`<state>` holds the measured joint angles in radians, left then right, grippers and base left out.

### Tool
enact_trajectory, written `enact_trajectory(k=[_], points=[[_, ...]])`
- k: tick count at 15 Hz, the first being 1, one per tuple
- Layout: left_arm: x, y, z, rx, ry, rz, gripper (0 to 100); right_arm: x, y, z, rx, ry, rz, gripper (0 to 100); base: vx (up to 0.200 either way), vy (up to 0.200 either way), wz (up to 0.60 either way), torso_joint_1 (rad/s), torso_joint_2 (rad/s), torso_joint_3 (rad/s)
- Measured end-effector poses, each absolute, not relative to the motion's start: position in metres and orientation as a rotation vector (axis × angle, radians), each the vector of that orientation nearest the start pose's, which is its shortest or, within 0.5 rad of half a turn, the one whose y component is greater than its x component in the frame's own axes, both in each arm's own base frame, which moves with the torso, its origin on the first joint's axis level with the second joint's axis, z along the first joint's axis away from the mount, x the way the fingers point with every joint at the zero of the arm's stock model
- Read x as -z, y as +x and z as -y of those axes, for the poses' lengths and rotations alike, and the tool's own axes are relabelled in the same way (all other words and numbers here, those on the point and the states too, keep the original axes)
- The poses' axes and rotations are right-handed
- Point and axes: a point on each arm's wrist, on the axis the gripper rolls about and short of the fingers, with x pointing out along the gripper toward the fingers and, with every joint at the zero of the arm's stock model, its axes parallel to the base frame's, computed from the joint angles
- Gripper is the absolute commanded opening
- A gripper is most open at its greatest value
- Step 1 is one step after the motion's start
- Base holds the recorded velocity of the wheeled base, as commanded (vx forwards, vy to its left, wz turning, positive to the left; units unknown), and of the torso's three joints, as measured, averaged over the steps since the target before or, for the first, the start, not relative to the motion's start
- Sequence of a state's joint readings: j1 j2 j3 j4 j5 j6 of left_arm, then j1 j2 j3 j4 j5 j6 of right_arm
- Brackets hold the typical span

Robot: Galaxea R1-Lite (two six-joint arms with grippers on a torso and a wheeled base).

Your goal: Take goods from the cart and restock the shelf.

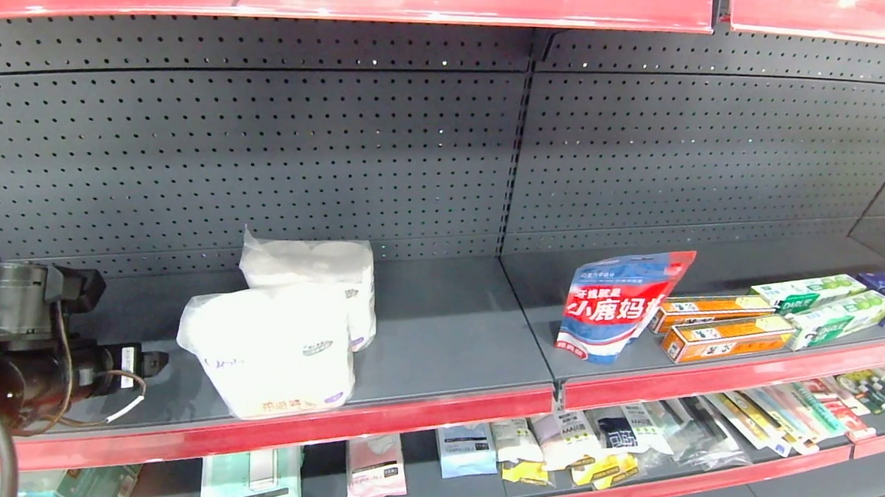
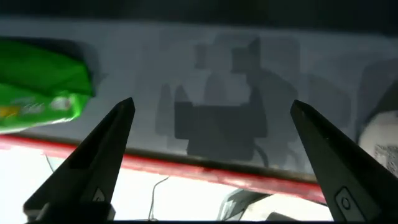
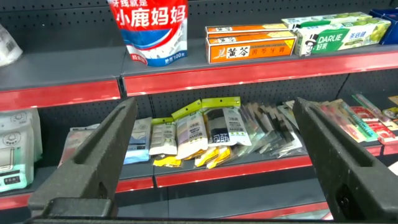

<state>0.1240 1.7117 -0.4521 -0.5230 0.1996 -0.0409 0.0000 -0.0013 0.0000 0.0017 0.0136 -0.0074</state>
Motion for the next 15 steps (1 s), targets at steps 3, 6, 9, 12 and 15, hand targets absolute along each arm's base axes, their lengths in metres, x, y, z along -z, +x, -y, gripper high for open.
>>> enact_trajectory(k=[3,6,9,12,15], points=[[-0.073,0.248,-0.031,-0.28,0.036,-0.774,100,-0.075,-0.023,0.0,-0.013,-0.007,0.0,100,0.0,0.0,0.0,0.0,0.0,0.0],[-0.068,0.252,-0.025,-0.198,0.042,-0.792,100,-0.075,-0.023,0.0,-0.013,-0.007,0.0,100,0.0,0.0,0.0,0.0,0.0,0.0],[-0.067,0.258,-0.023,-0.187,0.052,-0.788,100,-0.075,-0.023,0.0,-0.013,-0.007,0.0,100,0.0,0.0,0.0,0.0,0.0,0.0],[-0.067,0.268,-0.019,-0.17,0.054,-0.749,100,-0.075,-0.023,0.0,-0.014,-0.007,0.0,100,0.0,0.0,0.0,0.0,0.0,0.0],[-0.064,0.273,-0.012,-0.144,0.063,-0.744,100,-0.075,-0.023,0.0,-0.013,-0.007,0.0,100,0.0,0.0,0.0,0.0,0.0,0.0]])
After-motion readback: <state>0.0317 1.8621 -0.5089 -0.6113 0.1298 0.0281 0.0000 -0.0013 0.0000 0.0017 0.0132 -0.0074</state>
